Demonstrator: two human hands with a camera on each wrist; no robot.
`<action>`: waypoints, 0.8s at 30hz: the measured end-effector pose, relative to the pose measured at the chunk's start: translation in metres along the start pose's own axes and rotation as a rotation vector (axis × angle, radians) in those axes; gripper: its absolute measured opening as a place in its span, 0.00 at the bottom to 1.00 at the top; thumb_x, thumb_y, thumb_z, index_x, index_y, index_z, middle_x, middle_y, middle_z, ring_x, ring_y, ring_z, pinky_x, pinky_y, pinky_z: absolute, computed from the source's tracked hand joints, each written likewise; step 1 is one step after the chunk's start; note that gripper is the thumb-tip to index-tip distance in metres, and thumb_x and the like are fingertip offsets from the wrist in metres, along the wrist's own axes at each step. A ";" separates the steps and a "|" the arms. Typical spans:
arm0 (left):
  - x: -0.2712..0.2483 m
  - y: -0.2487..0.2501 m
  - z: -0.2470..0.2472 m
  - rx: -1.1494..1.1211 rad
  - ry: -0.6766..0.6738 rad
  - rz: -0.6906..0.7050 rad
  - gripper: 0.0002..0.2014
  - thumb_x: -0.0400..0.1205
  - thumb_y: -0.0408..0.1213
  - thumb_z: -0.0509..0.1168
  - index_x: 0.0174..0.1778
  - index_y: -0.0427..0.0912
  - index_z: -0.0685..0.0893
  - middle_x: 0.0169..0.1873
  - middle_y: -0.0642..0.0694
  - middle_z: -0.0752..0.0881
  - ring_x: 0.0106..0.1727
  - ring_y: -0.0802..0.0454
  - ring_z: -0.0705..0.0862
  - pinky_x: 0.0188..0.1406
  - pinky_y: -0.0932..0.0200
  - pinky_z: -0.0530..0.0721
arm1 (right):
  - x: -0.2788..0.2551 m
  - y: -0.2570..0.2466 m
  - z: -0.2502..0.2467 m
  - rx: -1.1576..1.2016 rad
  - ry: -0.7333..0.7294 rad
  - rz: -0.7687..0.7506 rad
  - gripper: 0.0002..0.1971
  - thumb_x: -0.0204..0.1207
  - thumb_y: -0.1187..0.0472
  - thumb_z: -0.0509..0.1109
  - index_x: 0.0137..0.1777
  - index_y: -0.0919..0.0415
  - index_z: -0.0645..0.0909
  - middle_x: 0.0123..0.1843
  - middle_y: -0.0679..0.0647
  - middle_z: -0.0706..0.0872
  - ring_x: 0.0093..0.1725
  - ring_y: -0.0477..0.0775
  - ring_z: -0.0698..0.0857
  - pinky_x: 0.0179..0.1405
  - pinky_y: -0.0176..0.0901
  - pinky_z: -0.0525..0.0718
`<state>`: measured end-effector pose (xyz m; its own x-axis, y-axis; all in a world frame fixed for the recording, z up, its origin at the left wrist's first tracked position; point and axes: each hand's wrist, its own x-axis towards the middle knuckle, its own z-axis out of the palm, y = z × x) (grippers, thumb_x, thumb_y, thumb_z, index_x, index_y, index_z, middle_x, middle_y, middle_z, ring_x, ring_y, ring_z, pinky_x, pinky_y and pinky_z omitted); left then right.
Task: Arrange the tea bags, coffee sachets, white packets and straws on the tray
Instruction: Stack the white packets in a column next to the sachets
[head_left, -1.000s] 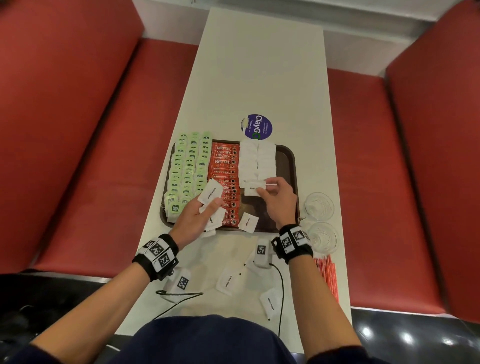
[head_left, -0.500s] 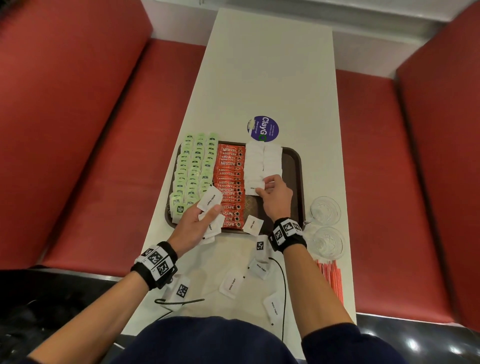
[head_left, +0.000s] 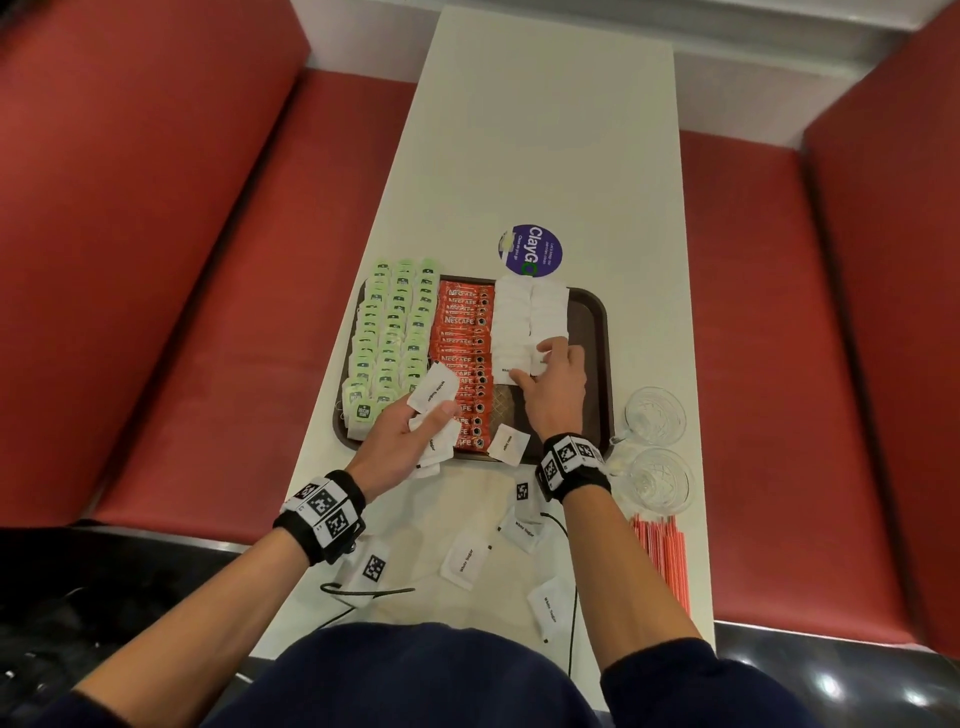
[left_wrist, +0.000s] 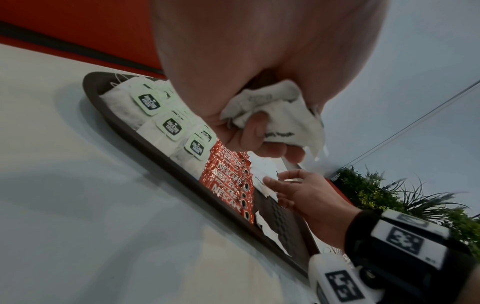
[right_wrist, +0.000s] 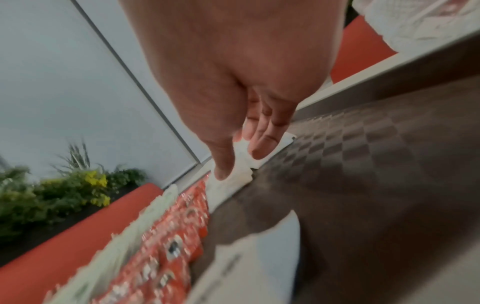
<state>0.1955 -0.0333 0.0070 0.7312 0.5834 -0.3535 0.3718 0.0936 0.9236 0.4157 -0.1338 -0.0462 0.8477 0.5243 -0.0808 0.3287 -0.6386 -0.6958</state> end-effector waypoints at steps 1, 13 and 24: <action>0.001 0.001 0.001 0.004 -0.001 -0.004 0.12 0.92 0.50 0.65 0.59 0.50 0.92 0.47 0.52 0.94 0.47 0.61 0.91 0.47 0.68 0.86 | -0.003 -0.001 -0.005 0.008 0.004 -0.019 0.18 0.83 0.54 0.82 0.64 0.55 0.79 0.65 0.54 0.80 0.56 0.50 0.82 0.56 0.44 0.82; 0.002 -0.012 0.017 0.017 -0.023 -0.019 0.15 0.93 0.49 0.65 0.54 0.45 0.94 0.49 0.40 0.94 0.47 0.52 0.90 0.49 0.55 0.85 | -0.085 0.001 -0.005 -0.536 -0.211 0.172 0.39 0.79 0.32 0.77 0.75 0.59 0.69 0.63 0.62 0.91 0.68 0.70 0.85 0.68 0.65 0.82; 0.002 -0.016 0.009 0.032 -0.052 -0.026 0.14 0.92 0.52 0.65 0.57 0.49 0.93 0.49 0.44 0.94 0.47 0.54 0.91 0.49 0.57 0.85 | -0.008 0.009 -0.070 -0.141 -0.300 0.072 0.08 0.79 0.58 0.86 0.54 0.53 0.92 0.43 0.44 0.90 0.45 0.43 0.87 0.56 0.39 0.84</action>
<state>0.1962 -0.0409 -0.0101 0.7494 0.5384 -0.3854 0.4084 0.0823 0.9091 0.4406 -0.1832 -0.0014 0.7174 0.6039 -0.3472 0.3442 -0.7407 -0.5769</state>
